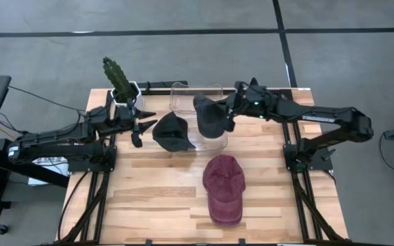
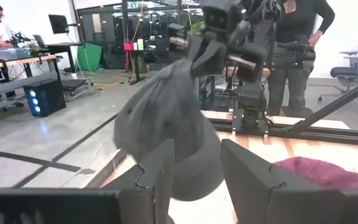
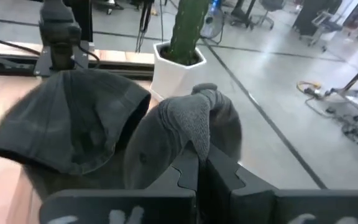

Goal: Pick & Place hat
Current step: Put the black cap into the bottom transparent bin

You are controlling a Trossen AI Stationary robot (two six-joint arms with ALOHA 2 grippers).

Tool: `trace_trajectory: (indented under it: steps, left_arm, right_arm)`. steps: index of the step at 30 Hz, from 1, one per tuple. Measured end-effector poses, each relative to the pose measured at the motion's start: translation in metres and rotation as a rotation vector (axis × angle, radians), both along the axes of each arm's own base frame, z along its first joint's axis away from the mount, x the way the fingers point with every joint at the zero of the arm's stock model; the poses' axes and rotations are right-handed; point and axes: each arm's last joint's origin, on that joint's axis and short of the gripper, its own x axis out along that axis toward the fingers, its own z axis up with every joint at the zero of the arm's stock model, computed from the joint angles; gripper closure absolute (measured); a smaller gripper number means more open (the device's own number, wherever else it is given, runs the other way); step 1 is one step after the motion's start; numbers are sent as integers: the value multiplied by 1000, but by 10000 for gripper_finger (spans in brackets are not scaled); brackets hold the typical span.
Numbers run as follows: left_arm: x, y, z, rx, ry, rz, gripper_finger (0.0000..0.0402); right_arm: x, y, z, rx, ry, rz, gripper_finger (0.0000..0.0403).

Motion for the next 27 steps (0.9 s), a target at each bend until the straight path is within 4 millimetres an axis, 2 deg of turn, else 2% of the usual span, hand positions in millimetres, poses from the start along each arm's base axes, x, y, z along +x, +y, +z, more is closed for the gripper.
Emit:
trace_trajectory:
  steps: [7,13,19,27]
  left_arm:
    - [1,0,-9,-8,7,-1,270]
    - [1,0,-13,-15,8,-1,270]
    - [1,0,-12,-26,-1,-2,270]
    - [1,0,-12,-49,-14,-5,270]
  right_arm:
    - [42,-3,-45,46,62,22,403]
    - [71,16,-73,81,49,82,403]
    - [94,39,-79,76,5,140,403]
    - [115,55,-86,63,16,169,403]
